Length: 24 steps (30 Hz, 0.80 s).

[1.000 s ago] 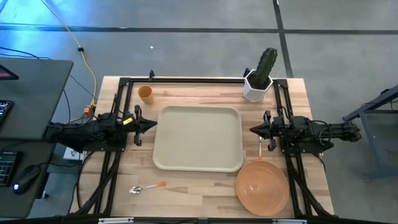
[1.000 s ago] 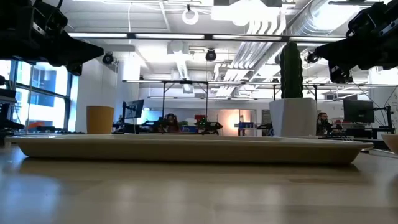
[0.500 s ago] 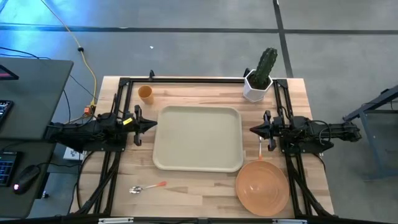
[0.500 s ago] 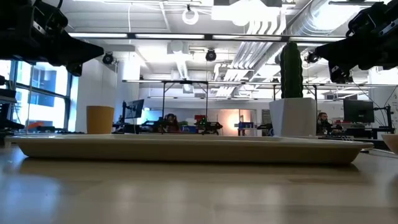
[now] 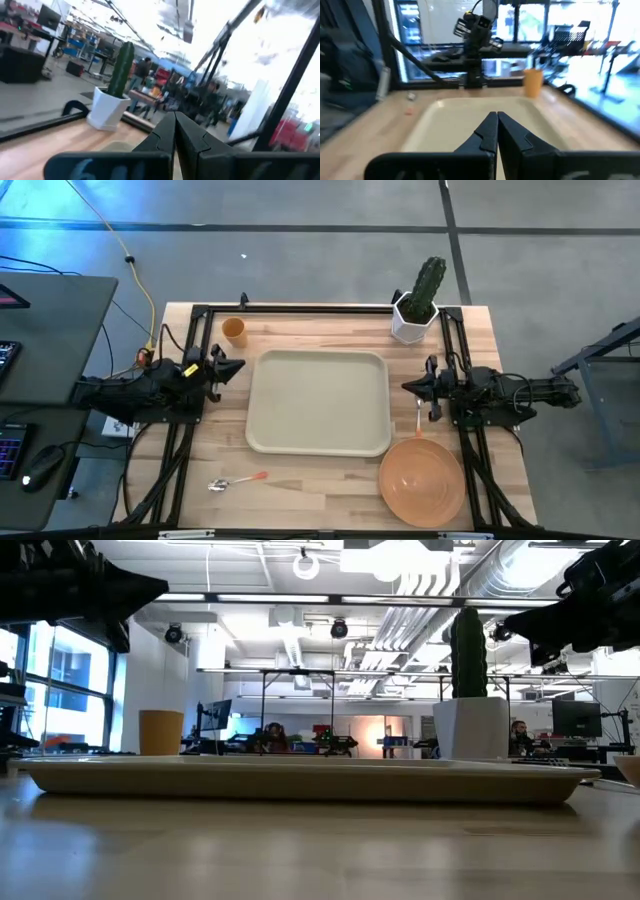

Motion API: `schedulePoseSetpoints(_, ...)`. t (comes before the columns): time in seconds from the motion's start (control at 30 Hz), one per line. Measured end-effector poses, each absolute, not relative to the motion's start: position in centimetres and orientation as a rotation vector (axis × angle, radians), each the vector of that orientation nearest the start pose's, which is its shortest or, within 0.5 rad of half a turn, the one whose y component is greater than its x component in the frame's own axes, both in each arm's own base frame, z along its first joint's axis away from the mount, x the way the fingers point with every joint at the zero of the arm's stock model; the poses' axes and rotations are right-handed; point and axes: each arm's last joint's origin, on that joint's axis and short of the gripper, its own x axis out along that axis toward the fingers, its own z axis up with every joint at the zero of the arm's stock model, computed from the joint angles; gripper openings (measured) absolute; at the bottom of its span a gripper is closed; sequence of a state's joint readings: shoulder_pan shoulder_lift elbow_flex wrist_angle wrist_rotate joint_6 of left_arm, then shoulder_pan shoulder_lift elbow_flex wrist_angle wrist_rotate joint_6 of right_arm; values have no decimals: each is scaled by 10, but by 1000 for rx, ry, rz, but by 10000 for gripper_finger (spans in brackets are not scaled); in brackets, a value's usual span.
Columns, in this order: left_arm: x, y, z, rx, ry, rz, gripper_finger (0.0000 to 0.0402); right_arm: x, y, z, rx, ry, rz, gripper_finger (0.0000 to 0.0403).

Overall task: Pick and place plate/cup/fork/spoon on tray
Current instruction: Put the orange plate on the center of the white serving tray

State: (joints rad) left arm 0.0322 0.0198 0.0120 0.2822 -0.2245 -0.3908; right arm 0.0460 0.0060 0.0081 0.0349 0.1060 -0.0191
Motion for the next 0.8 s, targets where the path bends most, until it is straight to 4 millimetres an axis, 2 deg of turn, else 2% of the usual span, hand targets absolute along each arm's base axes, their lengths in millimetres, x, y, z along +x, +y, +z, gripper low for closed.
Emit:
schedulePoseSetpoints(0.07,95,9,194,-469,-321,177,0,97,1,170,-42,-45,-71,0)
schedulePoseSetpoints(0.13,98,8,190,-536,-271,154,0,97,1,172,6,-65,-66,0)
schedulePoseSetpoints(0.3,106,2,198,-720,-218,122,0,96,-2,181,375,-191,-138,0)
schedulePoseSetpoints(0.43,122,-5,210,-739,-121,141,0,95,-5,179,689,-232,-230,0)
schedulePoseSetpoints(0.5,133,-9,217,-735,-81,169,0,95,-8,177,807,-257,-312,0)
schedulePoseSetpoints(0.6,151,-15,224,-743,-13,182,0,94,-11,172,895,-288,-448,0)
schedulePoseSetpoints(0.8,201,-27,240,-747,61,188,0,97,-10,170,904,-239,-411,0)
